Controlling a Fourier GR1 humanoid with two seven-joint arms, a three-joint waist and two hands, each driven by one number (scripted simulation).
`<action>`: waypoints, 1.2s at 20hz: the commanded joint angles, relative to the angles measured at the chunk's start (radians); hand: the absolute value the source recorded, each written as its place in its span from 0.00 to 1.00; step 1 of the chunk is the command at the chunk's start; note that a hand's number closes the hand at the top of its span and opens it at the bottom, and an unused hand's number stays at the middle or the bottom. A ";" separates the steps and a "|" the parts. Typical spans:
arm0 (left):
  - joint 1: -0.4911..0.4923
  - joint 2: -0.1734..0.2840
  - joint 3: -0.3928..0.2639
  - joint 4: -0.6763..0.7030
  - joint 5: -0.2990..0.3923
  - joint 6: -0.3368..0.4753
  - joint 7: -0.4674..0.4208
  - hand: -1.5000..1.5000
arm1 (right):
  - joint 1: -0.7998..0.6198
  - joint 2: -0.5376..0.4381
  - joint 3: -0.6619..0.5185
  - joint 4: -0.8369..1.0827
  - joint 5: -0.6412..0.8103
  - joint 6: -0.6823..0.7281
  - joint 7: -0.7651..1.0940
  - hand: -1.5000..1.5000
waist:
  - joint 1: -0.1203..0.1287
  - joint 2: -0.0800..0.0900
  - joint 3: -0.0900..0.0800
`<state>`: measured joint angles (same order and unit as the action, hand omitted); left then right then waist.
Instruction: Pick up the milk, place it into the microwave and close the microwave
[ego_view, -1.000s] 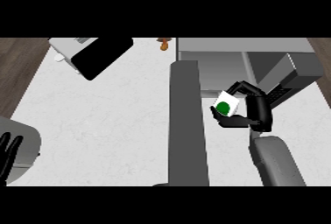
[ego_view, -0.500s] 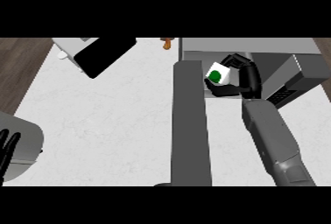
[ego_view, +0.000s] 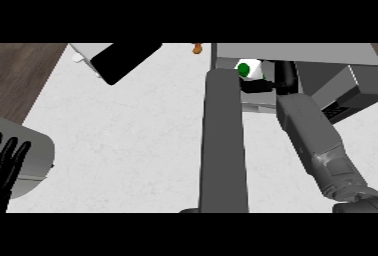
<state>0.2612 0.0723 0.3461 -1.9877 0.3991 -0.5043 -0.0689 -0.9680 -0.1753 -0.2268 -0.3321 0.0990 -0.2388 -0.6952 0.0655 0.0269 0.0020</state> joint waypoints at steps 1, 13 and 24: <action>-0.036 0.014 -0.009 0.029 -0.003 -0.011 0.000 0.00 | -0.055 -0.038 0.009 0.087 0.046 -0.066 -0.023 1.00 | 0.016 0.009 0.000; -0.078 0.016 -0.040 0.015 -0.058 0.004 0.008 0.00 | -0.142 -0.087 -0.099 0.164 -0.009 -0.328 0.057 1.00 | 0.074 0.040 0.002; -0.137 0.015 -0.091 0.012 -0.134 0.028 0.026 0.00 | -0.169 -0.110 0.012 0.239 0.131 -0.547 0.074 0.00 | 0.108 0.061 0.003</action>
<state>0.1432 0.0898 0.2799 -1.9789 0.2982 -0.4824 -0.0493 -1.1182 -0.2916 -0.2291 -0.1124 0.2088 -0.7279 -0.6362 0.1657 0.0805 0.0043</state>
